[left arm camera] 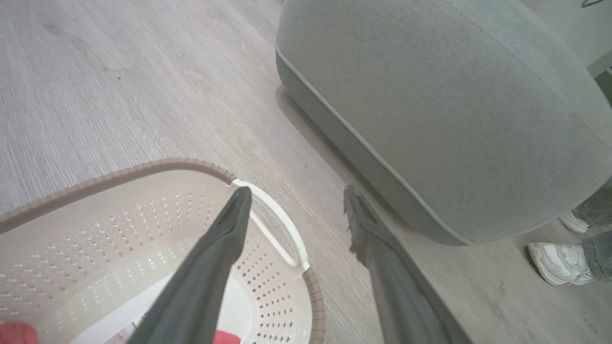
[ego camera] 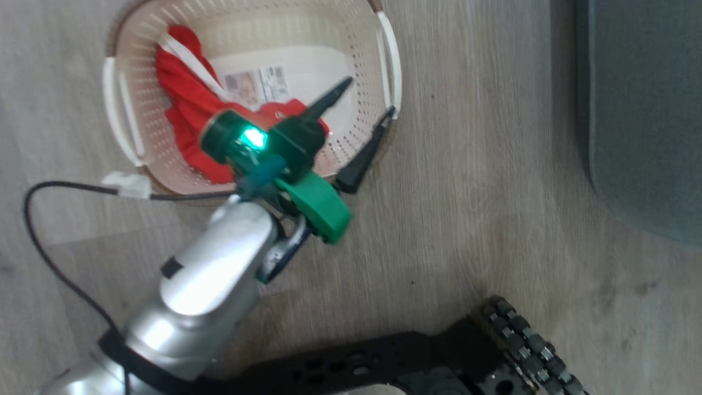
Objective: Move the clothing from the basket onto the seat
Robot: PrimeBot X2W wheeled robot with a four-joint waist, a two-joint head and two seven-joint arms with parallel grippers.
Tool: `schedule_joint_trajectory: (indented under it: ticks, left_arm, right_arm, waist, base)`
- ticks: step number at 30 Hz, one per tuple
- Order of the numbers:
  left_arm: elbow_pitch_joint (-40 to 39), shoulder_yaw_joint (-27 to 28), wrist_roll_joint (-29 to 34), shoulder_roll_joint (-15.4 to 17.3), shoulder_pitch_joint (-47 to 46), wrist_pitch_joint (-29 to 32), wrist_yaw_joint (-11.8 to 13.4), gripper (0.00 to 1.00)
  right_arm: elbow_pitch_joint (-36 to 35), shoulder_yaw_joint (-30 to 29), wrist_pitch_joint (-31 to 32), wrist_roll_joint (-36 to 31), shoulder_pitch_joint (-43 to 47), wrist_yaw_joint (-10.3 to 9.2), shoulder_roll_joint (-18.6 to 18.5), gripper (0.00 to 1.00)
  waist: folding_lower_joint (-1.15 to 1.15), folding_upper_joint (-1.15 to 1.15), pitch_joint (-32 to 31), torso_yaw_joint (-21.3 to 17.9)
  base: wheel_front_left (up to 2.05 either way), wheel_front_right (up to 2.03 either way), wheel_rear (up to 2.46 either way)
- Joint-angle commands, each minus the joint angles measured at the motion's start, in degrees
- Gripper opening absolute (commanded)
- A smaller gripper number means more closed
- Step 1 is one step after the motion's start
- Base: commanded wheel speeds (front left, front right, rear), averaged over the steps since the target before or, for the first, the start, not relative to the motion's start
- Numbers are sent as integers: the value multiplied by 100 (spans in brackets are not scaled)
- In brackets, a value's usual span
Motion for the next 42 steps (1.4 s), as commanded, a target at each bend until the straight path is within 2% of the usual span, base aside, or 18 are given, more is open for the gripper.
schedule_joint_trajectory:
  ticks: [1,4,5,6,7,8,11,15,19,21,27,32,37,42]
  left_arm:
    - [-271,188,52,207,31,75,102,100]
    - [-338,237,30,324,93,125,150,100]
    - [-371,251,21,366,120,143,168,100]
    - [-396,264,8,401,146,159,182,100]
    - [-419,277,-8,428,168,176,196,100]
    - [-438,290,-23,450,186,185,209,100]
    - [-473,310,-71,463,231,158,223,100]
    - [-438,376,-247,372,341,44,214,100]
    - [-245,418,-423,287,520,-67,184,100]
    - [-49,449,-583,210,711,-146,135,100]
    - [281,713,-862,115,1182,-307,155,100]
    - [398,1055,-913,30,1546,-358,181,100]
    - [264,1690,-669,-50,1935,-362,240,100]
    - [185,2361,-380,-167,2318,-363,231,100]
  right_arm:
    - [-4,-150,-179,-31,98,-2,-9,0]
    - [138,-211,-274,-44,183,-2,155,0]
    - [197,-225,-304,-63,234,-2,203,15]
    - [247,-230,-328,-93,292,-2,237,43]
    - [287,-224,-344,-115,348,-2,274,91]
    - [319,-220,-357,-134,403,-2,301,100]
    - [302,-62,-378,-227,599,-2,387,100]
    - [1,593,-386,-336,1128,-2,604,100]
    - [-637,1188,-388,-168,2014,-2,743,100]
    - [-1097,1532,-388,78,2836,-2,836,100]
    - [-2322,1821,-389,576,4291,-2,888,100]
    - [-3432,1641,-389,507,5318,-2,988,100]
    - [-4319,1628,-389,61,6075,-2,1409,100]
    - [-4619,1953,-389,-211,6523,-2,1856,100]
  waist:
    - [-3,0,238,-209]
    - [-3,0,237,-306]
    - [-3,0,222,-338]
    - [-3,0,192,-369]
    - [-3,0,157,-400]
    - [-3,0,113,-431]
    - [-3,0,-79,-509]
    - [-3,0,-497,-592]
    - [-3,0,-1043,-658]
    - [-3,0,-1493,-641]
    - [-3,0,-2316,-500]
    - [-3,0,-2847,-141]
    - [-3,0,-3262,302]
    - [-3,0,-3583,720]
  base:
    - [0,0,0]
    - [0,0,0]
    - [0,0,0]
    - [0,0,0]
    - [0,0,0]
    - [0,0,0]
    - [0,0,0]
    - [0,0,0]
    - [0,0,0]
    - [0,0,0]
    - [0,0,0]
    - [0,0,0]
    - [0,0,0]
    - [0,0,0]
